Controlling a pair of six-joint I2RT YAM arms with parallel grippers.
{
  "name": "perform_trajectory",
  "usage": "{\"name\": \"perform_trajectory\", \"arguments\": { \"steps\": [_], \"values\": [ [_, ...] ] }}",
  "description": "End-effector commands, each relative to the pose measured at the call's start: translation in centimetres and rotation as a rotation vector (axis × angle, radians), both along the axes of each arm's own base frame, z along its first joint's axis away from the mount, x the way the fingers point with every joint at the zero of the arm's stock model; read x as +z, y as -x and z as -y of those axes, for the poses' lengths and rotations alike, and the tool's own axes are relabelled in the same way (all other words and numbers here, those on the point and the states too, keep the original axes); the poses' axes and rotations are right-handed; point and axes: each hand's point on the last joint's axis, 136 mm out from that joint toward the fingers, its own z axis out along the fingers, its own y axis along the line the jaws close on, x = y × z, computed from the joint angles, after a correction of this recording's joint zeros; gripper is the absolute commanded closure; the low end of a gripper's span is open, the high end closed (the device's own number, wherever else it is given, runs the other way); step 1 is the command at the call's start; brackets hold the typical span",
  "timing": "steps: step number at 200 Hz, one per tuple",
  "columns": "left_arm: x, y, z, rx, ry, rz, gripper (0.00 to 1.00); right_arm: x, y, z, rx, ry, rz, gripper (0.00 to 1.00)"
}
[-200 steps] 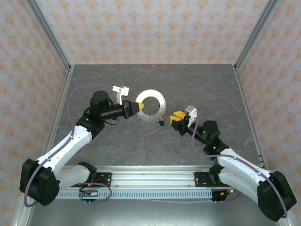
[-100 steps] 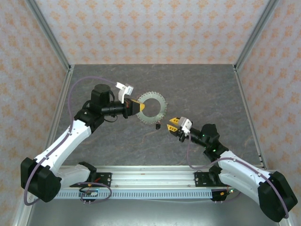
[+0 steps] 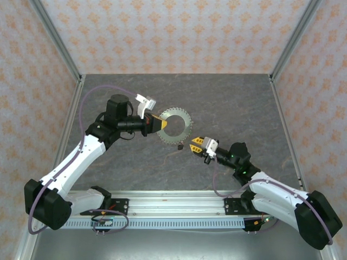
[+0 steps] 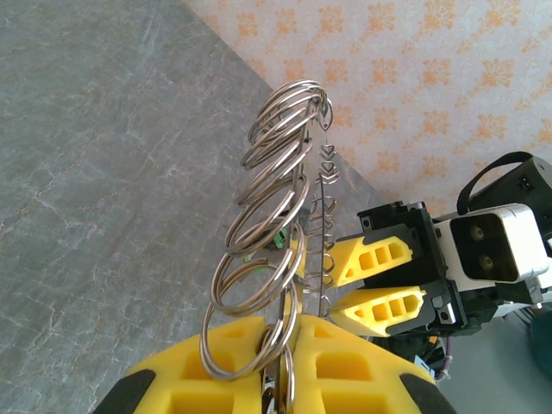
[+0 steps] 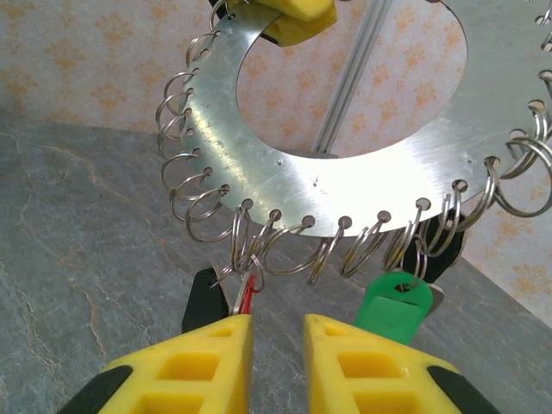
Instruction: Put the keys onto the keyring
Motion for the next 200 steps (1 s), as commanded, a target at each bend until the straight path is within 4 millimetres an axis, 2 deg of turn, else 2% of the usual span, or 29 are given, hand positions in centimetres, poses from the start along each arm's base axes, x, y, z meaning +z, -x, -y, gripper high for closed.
{"name": "perform_trajectory", "arguments": {
  "steps": [1, 60, 98, 123, 152, 200],
  "values": [
    [2.4, 0.1, 0.1, -0.029, 0.022, 0.067, 1.0, 2.3, 0.4, -0.5, 0.03, -0.042, 0.089, 0.79],
    [2.3, 0.2, 0.1, -0.029, 0.025, 0.065, 1.0, 2.7, 0.2, -1.4, 0.045, -0.061, 0.1, 0.82],
    [2.2, 0.4, -0.1, -0.022, 0.02, 0.065, 1.0, 3.2, -0.6, -1.0, -0.01, -0.079, 0.117, 0.82],
    [2.1, 0.2, -0.1, -0.013, 0.017, 0.07, 1.0, 2.7, -0.6, -0.8, -0.023, -0.057, 0.121, 0.82],
    [2.1, 0.3, -0.2, -0.013, 0.018, 0.068, 1.0, 3.0, 0.0, -1.0, 0.012, -0.067, 0.113, 0.82],
    [2.3, 0.3, -0.1, -0.012, 0.026, 0.064, 1.0, 3.4, -0.8, -1.1, -0.015, -0.079, 0.128, 0.81]
  ]
}}
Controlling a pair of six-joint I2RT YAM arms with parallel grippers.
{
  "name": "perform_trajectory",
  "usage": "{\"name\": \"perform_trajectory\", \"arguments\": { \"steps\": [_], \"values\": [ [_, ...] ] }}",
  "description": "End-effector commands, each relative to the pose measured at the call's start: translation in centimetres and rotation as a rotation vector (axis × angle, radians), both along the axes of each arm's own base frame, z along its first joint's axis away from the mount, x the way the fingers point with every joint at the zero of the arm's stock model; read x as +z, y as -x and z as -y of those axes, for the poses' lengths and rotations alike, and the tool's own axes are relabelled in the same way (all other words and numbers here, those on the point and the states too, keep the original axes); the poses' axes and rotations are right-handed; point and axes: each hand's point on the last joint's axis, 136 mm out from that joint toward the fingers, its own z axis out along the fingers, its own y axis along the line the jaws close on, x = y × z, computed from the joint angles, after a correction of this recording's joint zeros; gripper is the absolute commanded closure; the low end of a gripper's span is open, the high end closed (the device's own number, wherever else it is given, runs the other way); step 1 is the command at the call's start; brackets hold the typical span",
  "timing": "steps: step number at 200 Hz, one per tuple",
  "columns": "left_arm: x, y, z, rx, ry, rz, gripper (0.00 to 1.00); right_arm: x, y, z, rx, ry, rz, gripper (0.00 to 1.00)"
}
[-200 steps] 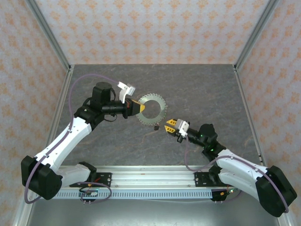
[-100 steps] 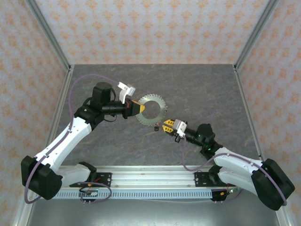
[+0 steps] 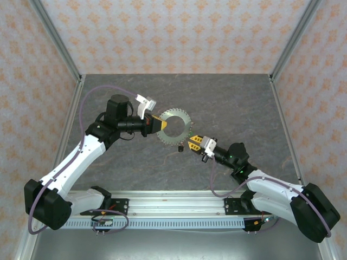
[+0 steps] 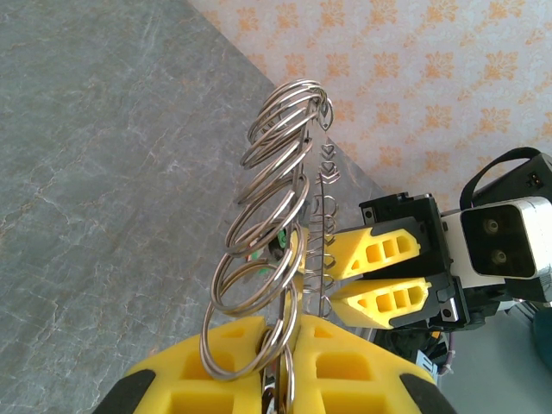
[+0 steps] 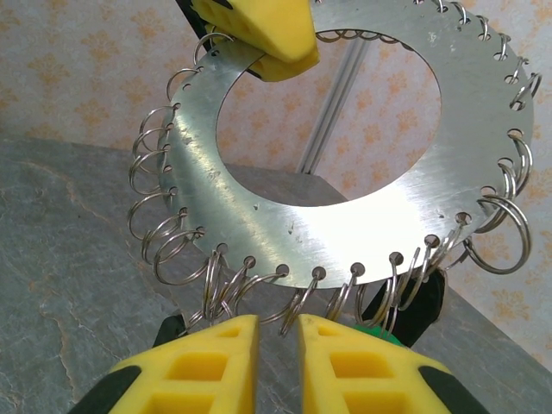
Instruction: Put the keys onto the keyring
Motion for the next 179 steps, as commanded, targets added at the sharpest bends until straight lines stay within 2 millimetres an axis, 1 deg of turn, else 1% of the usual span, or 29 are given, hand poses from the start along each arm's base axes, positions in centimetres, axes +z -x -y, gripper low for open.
{"name": "perform_trajectory", "arguments": {
  "steps": [1, 30, 55, 84, 110, 133, 179],
  "values": [
    [2.5, 0.2, -0.1, -0.007, 0.035, 0.062, 1.0, 2.5, -0.2, -0.3, 0.003, -0.047, 0.071, 0.81],
    [2.7, 0.2, -0.1, -0.003, 0.041, 0.065, 1.0, 2.7, -0.3, -0.5, 0.006, -0.052, 0.077, 0.81],
    [2.8, 0.1, -0.1, 0.0, 0.044, 0.064, 1.0, 3.3, -0.2, -0.5, 0.011, -0.071, 0.087, 0.84],
    [2.9, 0.0, 0.0, 0.002, 0.051, 0.061, 1.0, 3.0, 0.2, -1.0, 0.049, -0.056, 0.078, 0.85],
    [3.3, 0.2, -0.1, 0.002, 0.056, 0.067, 1.0, 2.5, 0.3, -1.1, 0.047, -0.044, 0.077, 0.85],
    [3.7, 0.4, -0.2, 0.005, 0.061, 0.077, 1.0, 2.1, 0.1, -1.2, 0.037, -0.032, 0.066, 0.84],
    [3.8, 0.6, -0.2, 0.006, 0.069, 0.075, 1.0, 2.4, -0.8, -0.8, -0.015, -0.047, 0.087, 0.82]
  ]
}}
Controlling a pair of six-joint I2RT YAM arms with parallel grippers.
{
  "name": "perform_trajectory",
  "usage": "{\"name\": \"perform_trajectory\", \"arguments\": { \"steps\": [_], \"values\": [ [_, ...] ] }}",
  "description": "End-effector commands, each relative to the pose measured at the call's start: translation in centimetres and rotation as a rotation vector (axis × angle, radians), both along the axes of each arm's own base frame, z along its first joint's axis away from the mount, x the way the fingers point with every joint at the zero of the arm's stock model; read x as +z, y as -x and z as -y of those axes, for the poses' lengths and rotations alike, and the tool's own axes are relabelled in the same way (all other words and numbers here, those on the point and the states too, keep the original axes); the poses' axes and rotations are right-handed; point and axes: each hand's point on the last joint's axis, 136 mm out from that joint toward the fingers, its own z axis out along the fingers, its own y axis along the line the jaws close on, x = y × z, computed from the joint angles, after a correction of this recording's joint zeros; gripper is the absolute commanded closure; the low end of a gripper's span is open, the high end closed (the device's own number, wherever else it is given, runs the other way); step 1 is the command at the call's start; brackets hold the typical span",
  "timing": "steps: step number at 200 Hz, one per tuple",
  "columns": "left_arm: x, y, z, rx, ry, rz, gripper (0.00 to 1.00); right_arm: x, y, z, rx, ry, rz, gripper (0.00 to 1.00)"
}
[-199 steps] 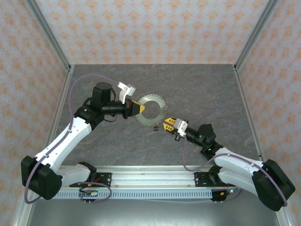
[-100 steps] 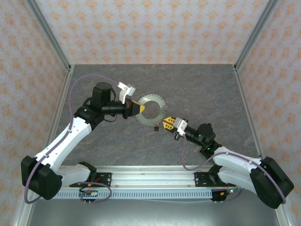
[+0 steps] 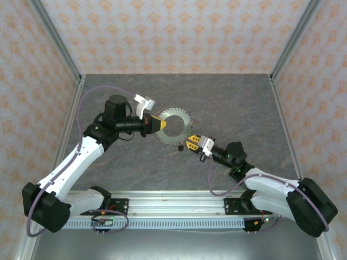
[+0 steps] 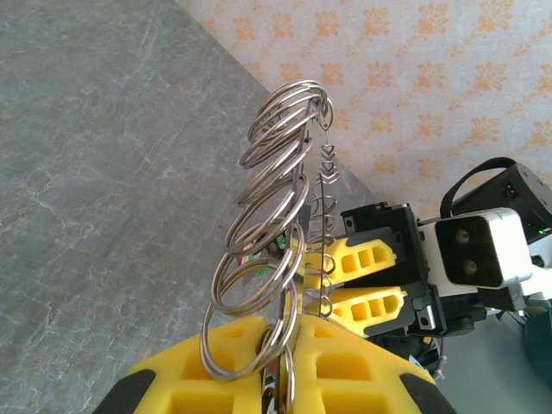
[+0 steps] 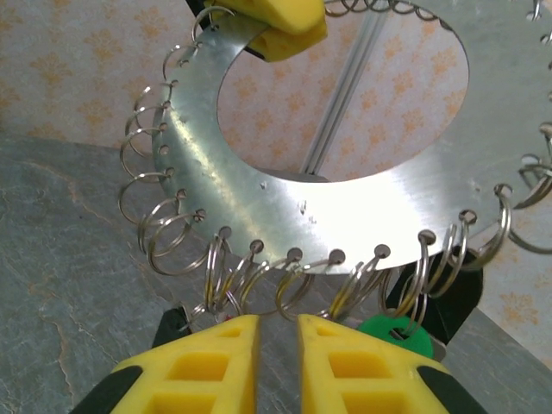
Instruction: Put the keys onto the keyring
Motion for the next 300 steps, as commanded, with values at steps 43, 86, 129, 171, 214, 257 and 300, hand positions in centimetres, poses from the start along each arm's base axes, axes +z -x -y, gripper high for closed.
{"name": "perform_trajectory", "arguments": {
  "steps": [43, 86, 129, 171, 214, 257, 300],
  "values": [
    [2.9, 0.2, -0.1, 0.002, 0.049, 0.071, 1.0, 3.7, -0.3, -0.2, -0.009, -0.081, 0.109, 0.83],
    [3.0, 0.1, -0.2, 0.006, 0.048, 0.077, 1.0, 3.7, 0.1, -0.4, 0.022, -0.091, 0.091, 0.83],
    [3.1, 0.0, -0.1, 0.007, 0.052, 0.079, 1.0, 3.0, 0.1, -0.5, 0.015, -0.084, 0.062, 0.83],
    [3.0, -0.2, -0.1, 0.013, 0.057, 0.074, 1.0, 2.5, 0.7, -1.5, 0.023, -0.05, 0.076, 0.85],
    [2.9, -0.1, -0.1, 0.015, 0.057, 0.071, 1.0, 3.0, -0.1, -1.1, -0.047, -0.079, 0.091, 0.84],
    [2.8, 0.0, -0.3, 0.017, 0.051, 0.073, 1.0, 3.0, -0.5, -0.9, -0.074, -0.048, 0.107, 0.84],
    [2.7, 0.1, -0.4, 0.021, 0.043, 0.075, 1.0, 2.9, 0.2, -1.0, -0.042, -0.016, 0.116, 0.83]
  ]
}}
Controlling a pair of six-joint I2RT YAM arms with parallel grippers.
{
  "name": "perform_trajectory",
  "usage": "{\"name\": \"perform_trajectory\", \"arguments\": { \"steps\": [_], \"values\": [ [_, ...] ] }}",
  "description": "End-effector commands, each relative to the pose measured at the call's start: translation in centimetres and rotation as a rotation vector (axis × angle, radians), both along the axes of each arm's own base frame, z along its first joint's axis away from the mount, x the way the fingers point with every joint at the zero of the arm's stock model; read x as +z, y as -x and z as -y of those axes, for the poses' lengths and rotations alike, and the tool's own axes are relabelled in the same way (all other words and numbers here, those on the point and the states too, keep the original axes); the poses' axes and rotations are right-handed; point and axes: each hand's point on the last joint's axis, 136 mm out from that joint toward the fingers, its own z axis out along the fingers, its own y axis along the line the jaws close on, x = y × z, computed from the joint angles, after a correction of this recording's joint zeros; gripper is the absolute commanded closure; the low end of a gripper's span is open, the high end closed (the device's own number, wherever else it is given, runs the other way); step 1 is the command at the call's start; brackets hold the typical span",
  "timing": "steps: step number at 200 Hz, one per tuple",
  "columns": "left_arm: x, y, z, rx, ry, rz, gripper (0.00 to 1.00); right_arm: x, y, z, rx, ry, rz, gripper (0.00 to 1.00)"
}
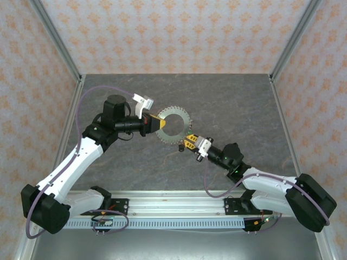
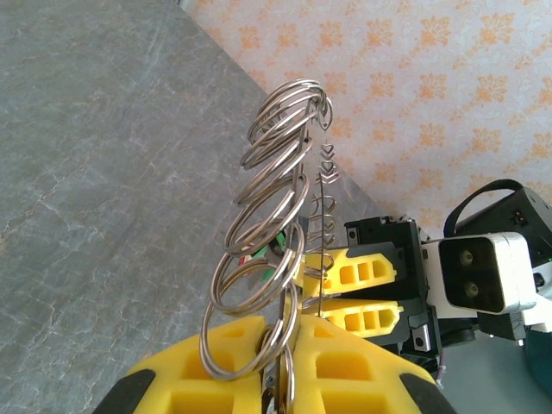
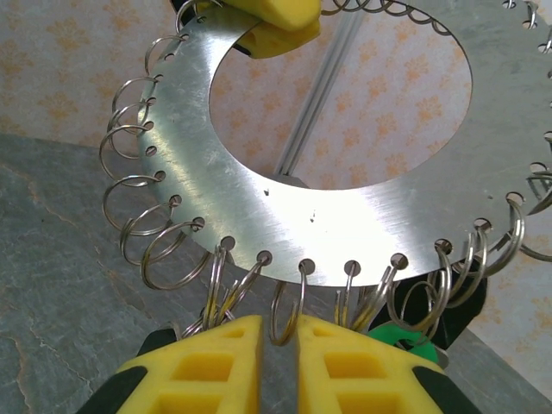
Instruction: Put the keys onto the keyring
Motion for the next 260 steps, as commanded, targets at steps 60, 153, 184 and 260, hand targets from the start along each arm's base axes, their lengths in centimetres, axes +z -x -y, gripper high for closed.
{"name": "perform_trajectory", "arguments": {
  "steps": [60, 153, 184, 260],
  "values": [
    [2.0, 0.1, -0.3, 0.004, 0.019, 0.075, 1.0, 1.8, 1.9, 0.6, 0.044, 0.027, 0.068, 0.81],
    [2.0, 0.1, -0.2, 0.0, 0.023, 0.063, 1.0, 3.5, 0.3, 0.6, -0.025, -0.019, 0.135, 0.81],
    [2.0, 0.1, -0.2, 0.003, 0.024, 0.063, 1.0, 3.9, 0.1, 0.6, -0.037, -0.028, 0.147, 0.81],
    [2.4, 0.0, -0.2, 0.005, 0.034, 0.064, 1.0, 3.8, -0.2, 0.1, -0.026, -0.028, 0.141, 0.84]
  ]
}}
